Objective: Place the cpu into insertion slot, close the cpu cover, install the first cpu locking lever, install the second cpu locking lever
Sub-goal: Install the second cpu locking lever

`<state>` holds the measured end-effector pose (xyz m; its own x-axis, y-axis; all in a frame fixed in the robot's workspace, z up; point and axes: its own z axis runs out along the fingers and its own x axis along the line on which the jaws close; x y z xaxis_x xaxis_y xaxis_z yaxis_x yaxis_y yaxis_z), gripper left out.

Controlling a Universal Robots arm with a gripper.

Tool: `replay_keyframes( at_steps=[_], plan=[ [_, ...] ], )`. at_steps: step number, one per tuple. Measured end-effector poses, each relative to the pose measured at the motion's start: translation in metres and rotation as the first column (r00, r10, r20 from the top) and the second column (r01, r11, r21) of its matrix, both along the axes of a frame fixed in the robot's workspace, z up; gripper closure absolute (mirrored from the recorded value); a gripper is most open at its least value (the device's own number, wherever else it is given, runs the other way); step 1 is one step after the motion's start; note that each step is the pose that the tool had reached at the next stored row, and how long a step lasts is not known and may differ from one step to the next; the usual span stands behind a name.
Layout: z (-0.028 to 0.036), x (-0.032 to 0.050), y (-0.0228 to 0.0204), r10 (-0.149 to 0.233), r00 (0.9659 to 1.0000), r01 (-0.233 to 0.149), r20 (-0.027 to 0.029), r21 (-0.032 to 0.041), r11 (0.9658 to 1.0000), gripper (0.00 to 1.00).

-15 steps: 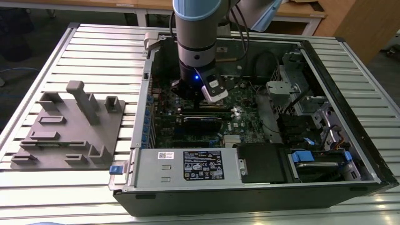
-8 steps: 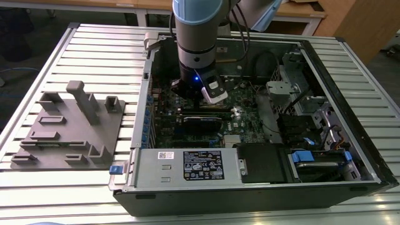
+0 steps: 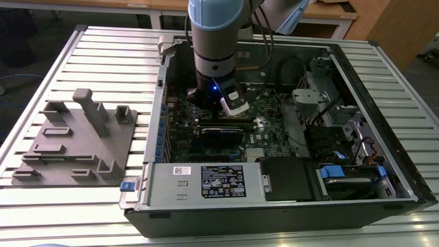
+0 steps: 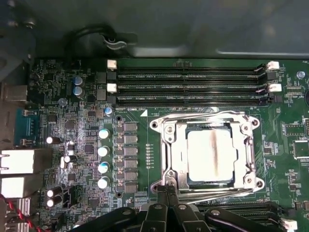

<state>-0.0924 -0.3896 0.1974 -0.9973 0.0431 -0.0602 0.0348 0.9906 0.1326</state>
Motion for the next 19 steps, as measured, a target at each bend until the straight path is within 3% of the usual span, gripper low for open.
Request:
replay_keyframes(
  at_steps=[5,19],
  plan=[
    [-0.0011,-0.0013,-0.0007,0.000,1.0000,0.000,0.0011,0.0269,0.9996,0.90],
    [0.0016,-0.0015,-0.0018,0.000,1.0000,0.000,0.0002,0.0287,0.9996,0.90]
  ],
)
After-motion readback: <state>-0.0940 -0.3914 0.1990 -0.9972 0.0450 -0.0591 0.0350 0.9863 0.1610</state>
